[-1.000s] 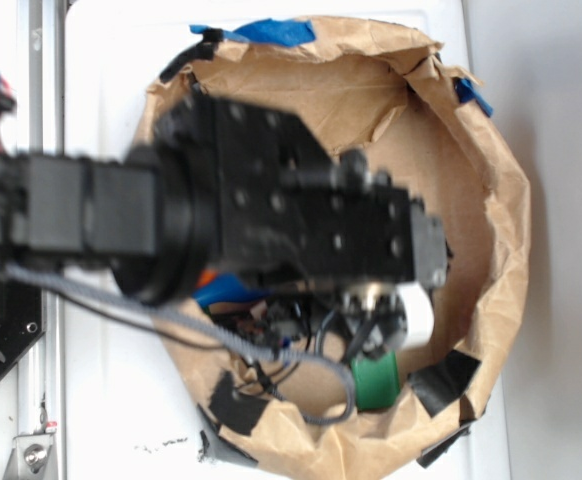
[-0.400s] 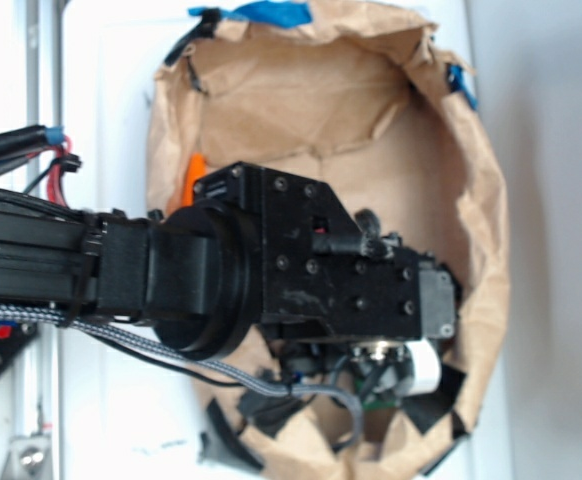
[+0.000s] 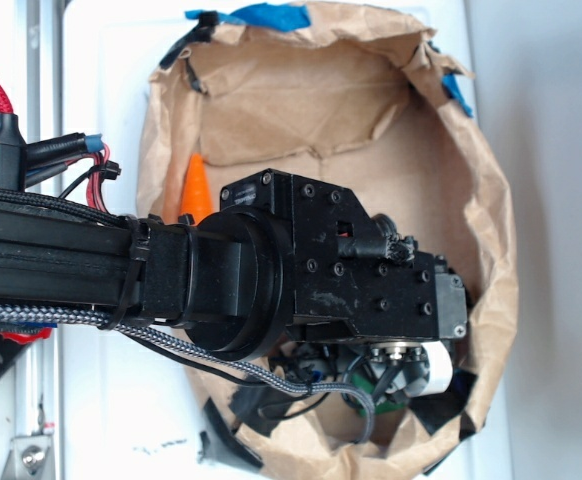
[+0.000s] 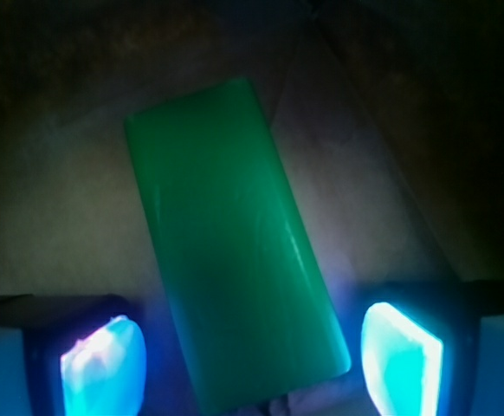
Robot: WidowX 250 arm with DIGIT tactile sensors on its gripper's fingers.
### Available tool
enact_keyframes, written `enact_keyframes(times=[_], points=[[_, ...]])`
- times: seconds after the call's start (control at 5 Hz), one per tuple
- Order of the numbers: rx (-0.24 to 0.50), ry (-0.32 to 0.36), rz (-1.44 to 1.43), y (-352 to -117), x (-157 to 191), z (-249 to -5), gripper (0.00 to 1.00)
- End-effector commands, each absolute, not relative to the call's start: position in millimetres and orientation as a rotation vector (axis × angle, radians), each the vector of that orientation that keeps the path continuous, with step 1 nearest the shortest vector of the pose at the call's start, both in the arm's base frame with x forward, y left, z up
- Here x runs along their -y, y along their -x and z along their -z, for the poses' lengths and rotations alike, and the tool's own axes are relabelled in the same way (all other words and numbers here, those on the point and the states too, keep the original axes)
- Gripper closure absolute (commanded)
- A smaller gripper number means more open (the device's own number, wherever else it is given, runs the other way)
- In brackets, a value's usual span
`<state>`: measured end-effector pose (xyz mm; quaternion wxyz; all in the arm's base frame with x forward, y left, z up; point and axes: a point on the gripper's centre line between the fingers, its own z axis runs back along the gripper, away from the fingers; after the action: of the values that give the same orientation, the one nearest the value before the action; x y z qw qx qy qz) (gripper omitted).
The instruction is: Grab the green block.
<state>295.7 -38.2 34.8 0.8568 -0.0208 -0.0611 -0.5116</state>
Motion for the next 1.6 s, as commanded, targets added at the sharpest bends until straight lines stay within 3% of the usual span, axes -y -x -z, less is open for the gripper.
enact_keyframes(times=[0.0, 0.4, 0.6, 1.0, 1.2, 1.4], points=[[0.161, 0.028, 1.108, -305.2, 54.2, -36.8, 0.00], [0.104, 0.007, 1.088, -308.2, 52.0, -19.1, 0.00], [0.111, 0.030, 1.078, -308.4, 50.2, -20.6, 1.00], [0.127, 0.044, 1.038, -299.5, 42.3, -38.2, 1.00], [0.117, -0.047, 0.988, -288.5, 23.9, -51.5, 1.00], [0.106, -0.009, 0.848, -274.7, -3.1, -81.6, 1.00]])
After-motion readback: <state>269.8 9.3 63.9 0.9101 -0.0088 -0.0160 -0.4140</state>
